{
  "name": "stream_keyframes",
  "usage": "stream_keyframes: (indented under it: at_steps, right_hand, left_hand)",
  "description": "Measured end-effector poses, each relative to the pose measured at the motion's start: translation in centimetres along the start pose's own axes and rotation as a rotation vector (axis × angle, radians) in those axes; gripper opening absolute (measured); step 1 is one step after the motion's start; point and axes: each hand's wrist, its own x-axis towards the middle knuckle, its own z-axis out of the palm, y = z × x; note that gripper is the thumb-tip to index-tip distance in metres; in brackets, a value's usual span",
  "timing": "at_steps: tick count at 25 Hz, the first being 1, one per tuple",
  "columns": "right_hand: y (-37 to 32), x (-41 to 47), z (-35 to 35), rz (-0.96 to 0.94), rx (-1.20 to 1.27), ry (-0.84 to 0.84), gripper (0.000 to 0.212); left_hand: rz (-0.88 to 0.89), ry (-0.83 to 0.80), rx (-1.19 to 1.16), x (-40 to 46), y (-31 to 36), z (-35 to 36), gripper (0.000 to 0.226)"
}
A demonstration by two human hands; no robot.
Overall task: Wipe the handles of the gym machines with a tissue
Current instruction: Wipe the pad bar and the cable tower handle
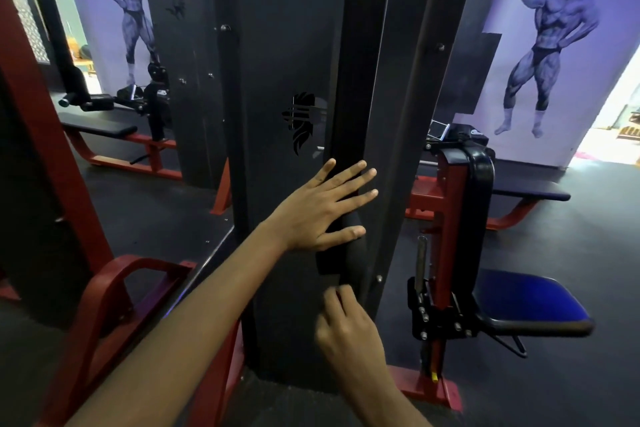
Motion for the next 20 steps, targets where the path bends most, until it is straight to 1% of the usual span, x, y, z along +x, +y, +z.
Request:
stream_keyframes:
  at_steps: [3, 5, 6, 7, 8, 9, 10, 12, 13, 15, 16, 18, 19, 20]
  right_hand:
    - [-0.7, -2.7, 1.4, 0.1, 0.074, -0.255, 0.022]
    - [-0.5, -3.9, 1.9, 0.119, 0.096, -0.36, 0.032]
    - [-0.2, -4.2, 1.8, 0.114, 0.112, -0.356, 0.034]
    - [0.1, -4.2, 1.3, 0.102, 0.121, -0.308, 0.032]
    - [0.6, -3.8, 0.4, 0.086, 0.123, -0.21, 0.025]
    - [1.2, -3.0, -0.4, 0.074, 0.106, -0.077, 0.017]
    - [1.9, -1.9, -1.3, 0.078, 0.077, 0.037, 0.014]
    - [2.9, 0.4, -2.7, 0.1, -0.038, 0.177, 0.018]
    - [3.1, 1.0, -2.7, 0.098, -0.107, 0.197, 0.019]
    - [2.7, 0.8, -1.6, 0.087, -0.178, 0.144, 0.028]
    - [2.3, 0.1, -0.6, 0.076, -0.176, 0.094, 0.027]
    - [1.2, -2.0, 1.3, 0.083, -0.094, -0.021, 0.007]
    - [0.8, -3.1, 1.8, 0.116, -0.002, -0.088, 0.009]
    - [0.4, -4.1, 2.3, 0.134, 0.074, -0.152, 0.02]
  left_hand:
    - [0.001, 0.029, -0.024, 0.7, 0.4, 0.4, 0.064]
    - [0.004, 0.045, -0.035, 1.2, 0.8, 0.8, 0.064]
    - [0.002, 0.054, -0.037, 1.4, 0.9, 1.0, 0.064]
    - [0.001, 0.064, -0.037, 1.5, 1.0, 1.1, 0.064]
    - [0.001, 0.074, -0.039, 1.6, 1.0, 1.3, 0.064]
    - [0.0, 0.084, -0.043, 1.6, 1.0, 1.4, 0.064]
    - [0.0, 0.093, -0.051, 1.6, 1.0, 1.5, 0.064]
    - [0.006, 0.104, -0.063, 1.5, 0.9, 1.6, 0.064]
    - [0.009, 0.108, -0.065, 1.5, 1.0, 1.6, 0.065]
    - [0.008, 0.111, -0.07, 1.5, 1.1, 1.6, 0.066]
    - [0.006, 0.11, -0.079, 1.6, 1.1, 1.5, 0.066]
    - [0.004, 0.109, -0.101, 1.5, 1.1, 1.4, 0.064]
    - [0.003, 0.106, -0.105, 1.5, 1.1, 1.3, 0.063]
    - [0.002, 0.103, -0.103, 1.5, 1.1, 1.3, 0.063]
